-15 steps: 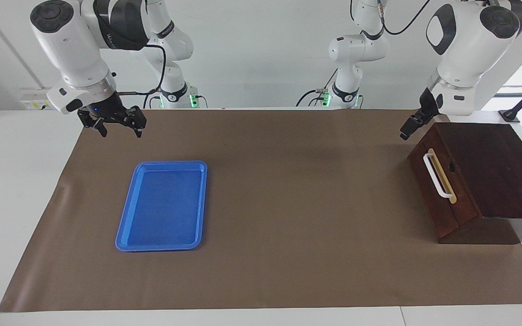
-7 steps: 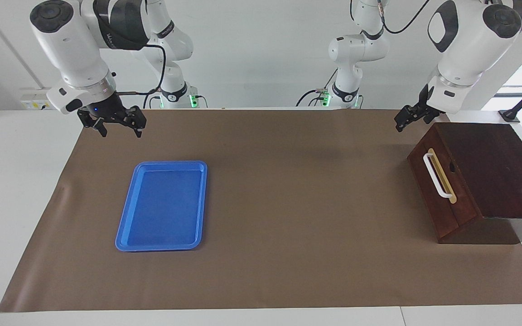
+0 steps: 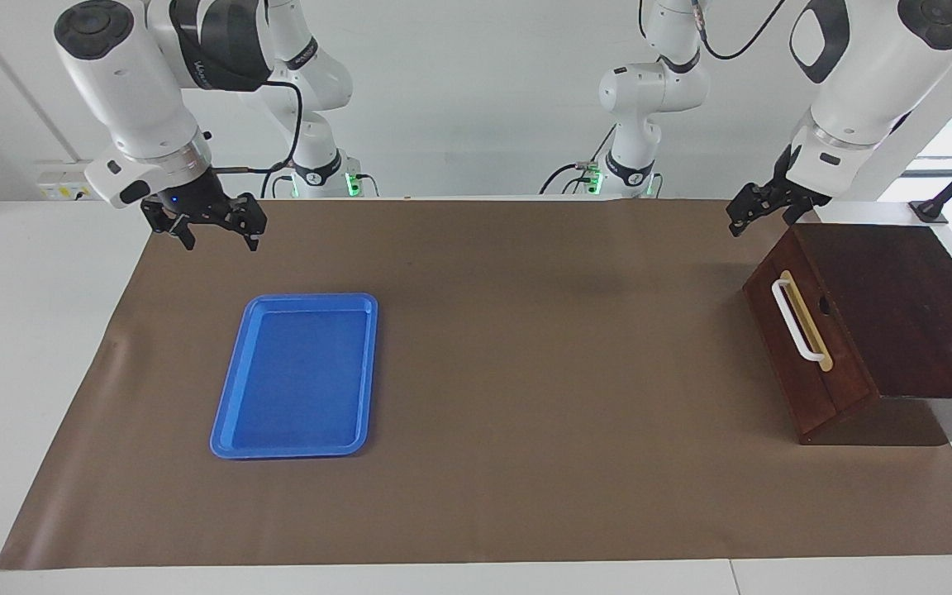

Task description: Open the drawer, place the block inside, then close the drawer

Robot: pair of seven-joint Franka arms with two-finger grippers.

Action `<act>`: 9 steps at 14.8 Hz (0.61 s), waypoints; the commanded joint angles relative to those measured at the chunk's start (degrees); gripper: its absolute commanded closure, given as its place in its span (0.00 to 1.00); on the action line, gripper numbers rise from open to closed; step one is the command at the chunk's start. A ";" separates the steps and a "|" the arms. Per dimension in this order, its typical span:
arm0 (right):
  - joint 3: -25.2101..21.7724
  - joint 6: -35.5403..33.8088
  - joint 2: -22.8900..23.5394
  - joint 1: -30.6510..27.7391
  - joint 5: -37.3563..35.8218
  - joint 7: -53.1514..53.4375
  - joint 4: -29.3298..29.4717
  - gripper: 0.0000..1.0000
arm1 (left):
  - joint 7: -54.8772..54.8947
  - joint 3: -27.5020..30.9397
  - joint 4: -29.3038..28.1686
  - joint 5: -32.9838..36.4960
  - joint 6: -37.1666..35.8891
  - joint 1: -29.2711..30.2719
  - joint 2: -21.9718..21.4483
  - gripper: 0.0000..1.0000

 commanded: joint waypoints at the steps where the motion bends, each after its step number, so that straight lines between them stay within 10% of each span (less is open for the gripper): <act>1: 0.18 -0.40 -0.65 -0.40 -0.29 -0.74 -0.44 0.00 | 1.80 0.65 1.13 -0.75 2.15 -0.73 0.81 0.00; 9: 0.18 -0.40 -0.65 -0.40 -0.29 -0.74 -0.44 0.00 | 1.88 0.57 0.94 -0.84 2.42 -0.73 0.63 0.00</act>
